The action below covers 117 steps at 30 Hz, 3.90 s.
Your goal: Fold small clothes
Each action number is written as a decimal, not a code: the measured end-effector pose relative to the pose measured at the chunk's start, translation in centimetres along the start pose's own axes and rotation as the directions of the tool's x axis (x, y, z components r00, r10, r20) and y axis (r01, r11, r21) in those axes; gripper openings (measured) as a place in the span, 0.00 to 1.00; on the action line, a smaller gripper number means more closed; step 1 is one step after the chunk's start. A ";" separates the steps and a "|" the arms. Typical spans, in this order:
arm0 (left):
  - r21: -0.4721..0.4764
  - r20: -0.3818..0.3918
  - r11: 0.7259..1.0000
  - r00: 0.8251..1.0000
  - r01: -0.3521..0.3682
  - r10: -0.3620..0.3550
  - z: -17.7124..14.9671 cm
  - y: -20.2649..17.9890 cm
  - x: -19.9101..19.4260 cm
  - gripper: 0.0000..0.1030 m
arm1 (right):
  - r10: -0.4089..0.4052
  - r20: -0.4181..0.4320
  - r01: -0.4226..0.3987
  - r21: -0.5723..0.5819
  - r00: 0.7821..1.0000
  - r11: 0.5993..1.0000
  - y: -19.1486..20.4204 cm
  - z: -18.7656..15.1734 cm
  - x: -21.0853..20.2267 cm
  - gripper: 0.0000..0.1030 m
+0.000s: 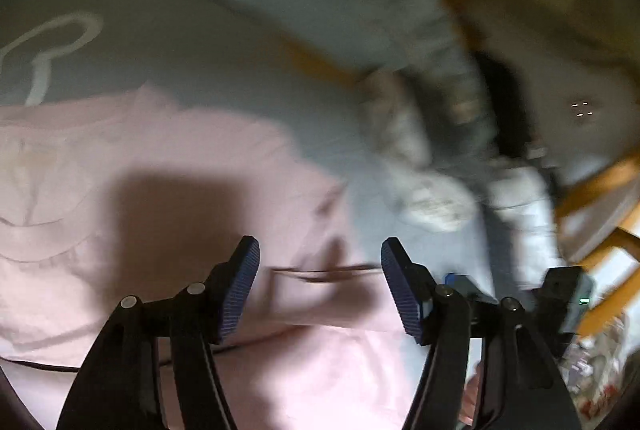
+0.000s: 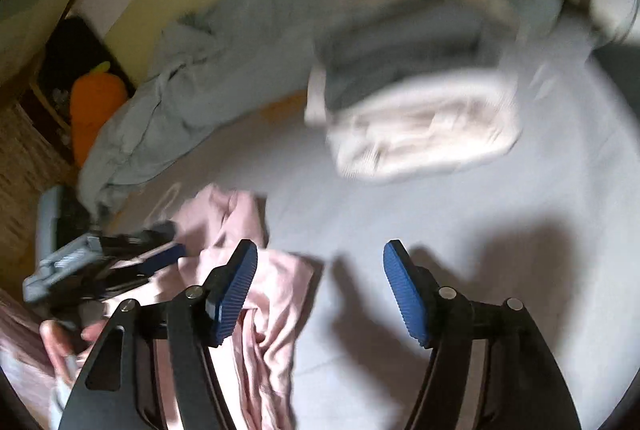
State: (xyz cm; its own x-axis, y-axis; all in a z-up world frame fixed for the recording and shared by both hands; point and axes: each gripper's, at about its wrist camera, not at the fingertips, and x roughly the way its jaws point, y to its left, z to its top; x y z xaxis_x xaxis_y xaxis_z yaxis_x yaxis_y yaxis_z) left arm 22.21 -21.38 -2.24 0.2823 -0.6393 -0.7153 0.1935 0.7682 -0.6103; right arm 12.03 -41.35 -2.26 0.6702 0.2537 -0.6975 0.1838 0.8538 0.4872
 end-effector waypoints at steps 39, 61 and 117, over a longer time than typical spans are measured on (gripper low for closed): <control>0.243 -0.149 0.968 0.984 -0.056 0.094 6.8 -4.5 8.8 0.01 | -0.054 -0.176 -0.025 -0.421 0.983 0.907 6.3 -7.7 -0.2 0.22; 0.289 0.030 0.945 0.988 -0.156 0.154 8.0 -3.2 3.5 0.00 | 0.095 -0.157 -0.148 -0.370 0.983 0.917 7.0 -8.3 -3.7 0.10; -0.423 0.449 0.858 0.754 -0.292 0.479 -23.0 21.7 -26.2 0.55 | 0.060 0.002 -0.060 0.057 0.998 0.997 2.8 -13.9 -3.9 0.60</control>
State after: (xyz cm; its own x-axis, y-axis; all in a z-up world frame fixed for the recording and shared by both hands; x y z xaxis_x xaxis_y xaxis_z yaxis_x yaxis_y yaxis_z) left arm -2.59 11.25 -4.52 0.7277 -0.0992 -0.6787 -0.3141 0.8314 -0.4583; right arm -0.10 -33.61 -5.47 0.6811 0.3036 -0.6663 0.1842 0.8097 0.5572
